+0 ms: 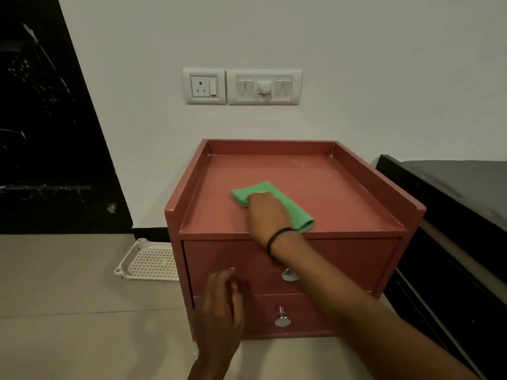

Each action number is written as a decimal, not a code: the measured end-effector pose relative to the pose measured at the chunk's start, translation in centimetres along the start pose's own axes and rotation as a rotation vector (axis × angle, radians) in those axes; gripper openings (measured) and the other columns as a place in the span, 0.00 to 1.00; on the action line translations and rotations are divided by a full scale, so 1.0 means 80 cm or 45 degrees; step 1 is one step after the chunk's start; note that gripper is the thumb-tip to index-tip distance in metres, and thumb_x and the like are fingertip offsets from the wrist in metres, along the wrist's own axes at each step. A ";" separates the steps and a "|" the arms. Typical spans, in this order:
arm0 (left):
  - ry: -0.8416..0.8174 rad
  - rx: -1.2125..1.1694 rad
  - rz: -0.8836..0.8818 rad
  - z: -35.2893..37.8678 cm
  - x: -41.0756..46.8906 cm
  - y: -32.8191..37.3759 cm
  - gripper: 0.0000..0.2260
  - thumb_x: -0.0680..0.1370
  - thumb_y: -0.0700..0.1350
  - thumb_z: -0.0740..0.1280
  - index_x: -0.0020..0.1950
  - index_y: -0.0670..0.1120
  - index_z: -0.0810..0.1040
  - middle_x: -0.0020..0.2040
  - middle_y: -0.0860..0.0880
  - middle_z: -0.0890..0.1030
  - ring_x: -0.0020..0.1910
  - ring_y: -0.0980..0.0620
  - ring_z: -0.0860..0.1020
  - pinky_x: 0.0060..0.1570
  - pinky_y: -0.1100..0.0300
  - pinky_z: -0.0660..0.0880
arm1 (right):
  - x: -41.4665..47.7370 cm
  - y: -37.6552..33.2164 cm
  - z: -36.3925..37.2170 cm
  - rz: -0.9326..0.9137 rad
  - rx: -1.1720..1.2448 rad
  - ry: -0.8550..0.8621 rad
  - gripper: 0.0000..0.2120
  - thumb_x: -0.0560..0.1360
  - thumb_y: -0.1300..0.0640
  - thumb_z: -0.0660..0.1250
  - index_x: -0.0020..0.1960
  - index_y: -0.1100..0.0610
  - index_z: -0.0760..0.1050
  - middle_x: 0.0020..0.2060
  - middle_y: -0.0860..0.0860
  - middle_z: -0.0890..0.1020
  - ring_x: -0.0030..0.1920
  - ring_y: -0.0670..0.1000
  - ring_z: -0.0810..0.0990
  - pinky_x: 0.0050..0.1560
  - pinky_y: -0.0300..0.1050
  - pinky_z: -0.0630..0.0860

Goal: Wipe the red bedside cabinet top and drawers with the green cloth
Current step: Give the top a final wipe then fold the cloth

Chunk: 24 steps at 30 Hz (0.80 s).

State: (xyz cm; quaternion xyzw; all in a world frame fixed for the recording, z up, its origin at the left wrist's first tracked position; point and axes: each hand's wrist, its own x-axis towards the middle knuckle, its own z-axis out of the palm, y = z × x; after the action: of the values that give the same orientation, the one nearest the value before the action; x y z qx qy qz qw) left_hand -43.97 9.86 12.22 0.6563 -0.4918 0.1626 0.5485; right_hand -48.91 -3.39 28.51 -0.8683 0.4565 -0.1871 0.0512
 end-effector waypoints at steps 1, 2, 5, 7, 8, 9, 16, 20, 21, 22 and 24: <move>0.034 -0.002 -0.016 0.001 0.000 -0.003 0.11 0.78 0.43 0.60 0.60 0.49 0.73 0.52 0.52 0.78 0.47 0.51 0.80 0.41 0.63 0.73 | -0.004 -0.021 0.008 -0.098 0.053 -0.009 0.16 0.78 0.64 0.56 0.61 0.60 0.77 0.59 0.61 0.80 0.60 0.63 0.78 0.58 0.55 0.75; 0.056 -0.004 -0.029 0.003 0.001 -0.005 0.11 0.78 0.44 0.60 0.60 0.49 0.72 0.53 0.53 0.77 0.48 0.51 0.79 0.41 0.63 0.71 | -0.011 -0.038 0.013 -0.196 0.096 -0.027 0.18 0.77 0.64 0.57 0.62 0.59 0.77 0.59 0.60 0.80 0.59 0.64 0.78 0.57 0.56 0.76; 0.087 -0.008 -0.065 0.010 0.005 -0.007 0.11 0.77 0.44 0.59 0.59 0.49 0.72 0.52 0.54 0.75 0.47 0.50 0.76 0.42 0.62 0.68 | -0.034 -0.046 0.016 -0.480 0.200 -0.031 0.23 0.74 0.67 0.58 0.66 0.55 0.77 0.62 0.56 0.81 0.61 0.62 0.79 0.60 0.56 0.77; 0.128 -0.060 -0.029 0.012 0.007 -0.004 0.11 0.77 0.43 0.59 0.58 0.48 0.73 0.51 0.53 0.75 0.47 0.50 0.76 0.44 0.65 0.69 | -0.044 -0.028 0.010 -0.626 0.258 -0.078 0.25 0.74 0.67 0.59 0.69 0.52 0.76 0.67 0.51 0.78 0.68 0.55 0.76 0.66 0.53 0.74; 0.147 -0.098 0.006 0.013 0.011 -0.003 0.10 0.78 0.42 0.59 0.58 0.47 0.73 0.51 0.53 0.75 0.46 0.51 0.76 0.46 0.68 0.69 | -0.046 -0.015 0.007 -0.661 0.266 -0.104 0.26 0.75 0.67 0.60 0.70 0.50 0.74 0.69 0.49 0.77 0.70 0.52 0.74 0.68 0.52 0.73; 0.169 -0.130 0.048 0.013 0.014 -0.002 0.09 0.79 0.42 0.59 0.57 0.46 0.74 0.52 0.53 0.75 0.46 0.52 0.77 0.49 0.70 0.70 | -0.047 -0.001 0.002 -0.656 0.252 -0.104 0.26 0.75 0.66 0.60 0.70 0.47 0.74 0.70 0.46 0.76 0.70 0.50 0.74 0.68 0.51 0.73; 0.353 -0.206 0.115 0.014 0.074 0.049 0.08 0.79 0.41 0.65 0.57 0.50 0.76 0.52 0.55 0.77 0.52 0.58 0.79 0.56 0.68 0.73 | 0.013 0.139 -0.046 0.003 -0.077 -0.100 0.26 0.76 0.62 0.58 0.72 0.45 0.70 0.68 0.50 0.77 0.68 0.55 0.75 0.65 0.50 0.73; 0.279 -0.241 0.049 -0.003 0.095 0.093 0.12 0.77 0.40 0.67 0.56 0.56 0.75 0.53 0.61 0.78 0.49 0.58 0.80 0.52 0.70 0.72 | 0.035 0.180 -0.057 0.443 -0.130 -0.042 0.22 0.80 0.63 0.55 0.72 0.51 0.69 0.67 0.55 0.76 0.66 0.57 0.75 0.64 0.50 0.72; 0.195 -0.245 -0.020 -0.008 0.102 0.105 0.11 0.78 0.42 0.66 0.56 0.58 0.75 0.53 0.63 0.78 0.48 0.60 0.80 0.51 0.72 0.71 | 0.028 0.174 -0.053 0.434 -0.124 -0.041 0.22 0.81 0.64 0.54 0.73 0.53 0.68 0.70 0.55 0.74 0.69 0.56 0.74 0.66 0.49 0.70; 0.083 -0.236 -0.115 -0.013 0.110 0.118 0.11 0.79 0.44 0.65 0.56 0.60 0.75 0.52 0.64 0.79 0.47 0.62 0.79 0.50 0.74 0.71 | 0.020 0.164 -0.048 0.390 -0.098 -0.052 0.22 0.81 0.65 0.54 0.74 0.54 0.67 0.72 0.54 0.72 0.72 0.54 0.70 0.68 0.48 0.68; -0.170 -0.209 -0.381 -0.020 0.128 0.138 0.11 0.78 0.46 0.65 0.54 0.63 0.77 0.51 0.65 0.81 0.45 0.66 0.80 0.45 0.76 0.72 | -0.003 0.144 -0.049 0.295 0.065 -0.118 0.22 0.81 0.64 0.56 0.74 0.54 0.68 0.75 0.52 0.70 0.76 0.51 0.67 0.72 0.45 0.65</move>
State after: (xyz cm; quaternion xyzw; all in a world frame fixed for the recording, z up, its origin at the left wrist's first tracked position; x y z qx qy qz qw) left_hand -47.81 7.41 26.65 0.6846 -0.4355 -0.0055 0.5845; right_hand -59.42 -9.51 29.09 -0.8158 0.5462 -0.1511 0.1154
